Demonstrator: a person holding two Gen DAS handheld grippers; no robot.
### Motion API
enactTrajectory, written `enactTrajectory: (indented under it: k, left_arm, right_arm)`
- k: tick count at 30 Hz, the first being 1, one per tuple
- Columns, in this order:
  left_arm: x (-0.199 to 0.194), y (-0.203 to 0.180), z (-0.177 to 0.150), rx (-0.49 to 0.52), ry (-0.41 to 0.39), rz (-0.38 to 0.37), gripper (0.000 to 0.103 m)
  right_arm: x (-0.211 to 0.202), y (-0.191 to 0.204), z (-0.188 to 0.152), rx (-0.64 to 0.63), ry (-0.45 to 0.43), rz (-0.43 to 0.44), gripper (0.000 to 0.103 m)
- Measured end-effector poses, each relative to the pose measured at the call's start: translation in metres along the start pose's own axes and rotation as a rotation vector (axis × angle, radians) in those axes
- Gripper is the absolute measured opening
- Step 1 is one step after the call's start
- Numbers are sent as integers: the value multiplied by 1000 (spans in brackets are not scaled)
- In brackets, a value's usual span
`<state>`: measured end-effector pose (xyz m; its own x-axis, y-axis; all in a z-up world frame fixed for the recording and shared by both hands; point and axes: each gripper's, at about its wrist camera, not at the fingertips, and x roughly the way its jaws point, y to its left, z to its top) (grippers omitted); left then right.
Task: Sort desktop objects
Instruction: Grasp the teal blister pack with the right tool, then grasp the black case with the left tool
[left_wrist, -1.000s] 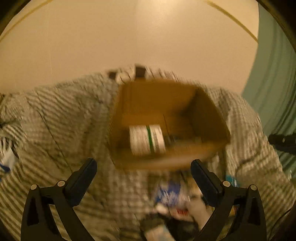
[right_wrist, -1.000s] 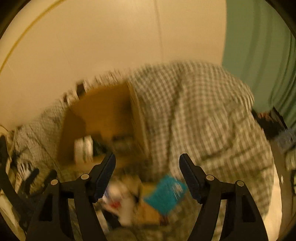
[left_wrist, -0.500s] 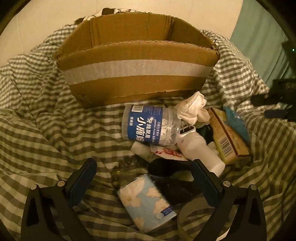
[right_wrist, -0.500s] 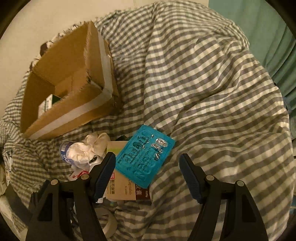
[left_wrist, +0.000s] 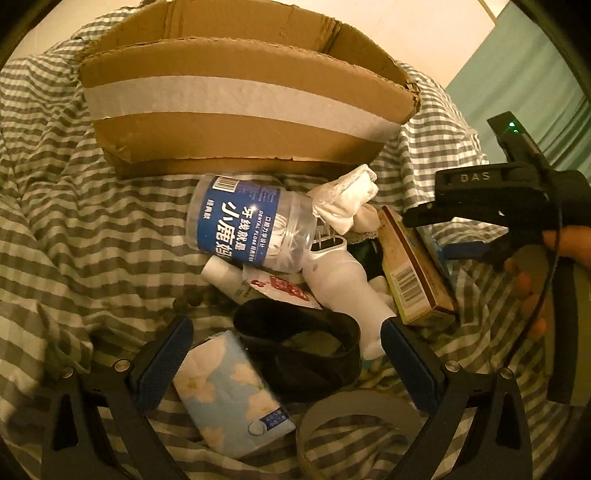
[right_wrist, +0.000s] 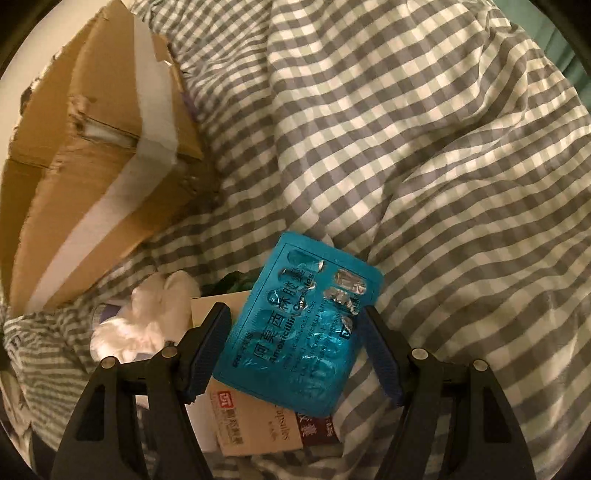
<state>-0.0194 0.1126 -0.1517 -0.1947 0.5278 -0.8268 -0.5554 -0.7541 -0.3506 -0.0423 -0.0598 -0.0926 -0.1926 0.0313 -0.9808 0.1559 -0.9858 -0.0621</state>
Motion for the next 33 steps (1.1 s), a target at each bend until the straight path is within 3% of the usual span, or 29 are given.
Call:
enactTrajectory:
  k: [5,10,14,19,24,27,31,33]
  left_arm:
    - [5,-1,0,-5,-7,-51,103]
    - [4,-4,-2,14,-15,-41,103]
    - [9,-20,-9,94,-2,-17,103]
    - [16,-21,-9,100,4,-35,89]
    - [7,-8,-5,58,-20,-82,62]
    - [6,-3,-7,42,-3,-100,62]
    - [4,3,-13,19,13,-127,56]
    - [4,-1,-15,39,27,-129,55]
  right_arm:
    - [-1,-11,-1,51,19,6,71]
    - [1,-18,-5,103,43,5,78]
    - [1,-19,-5,100,48,12,79]
    - [-6,-14,-8,18,30,20,75]
    - [-27,-5,-13,-59,-13,24,71]
    - [-41,-2,-20,-162,-38,49,70]
    - [-55,-5,-30,-181,-62,85,70]
    - [-63,-8,-41,-295,-82,115,70]
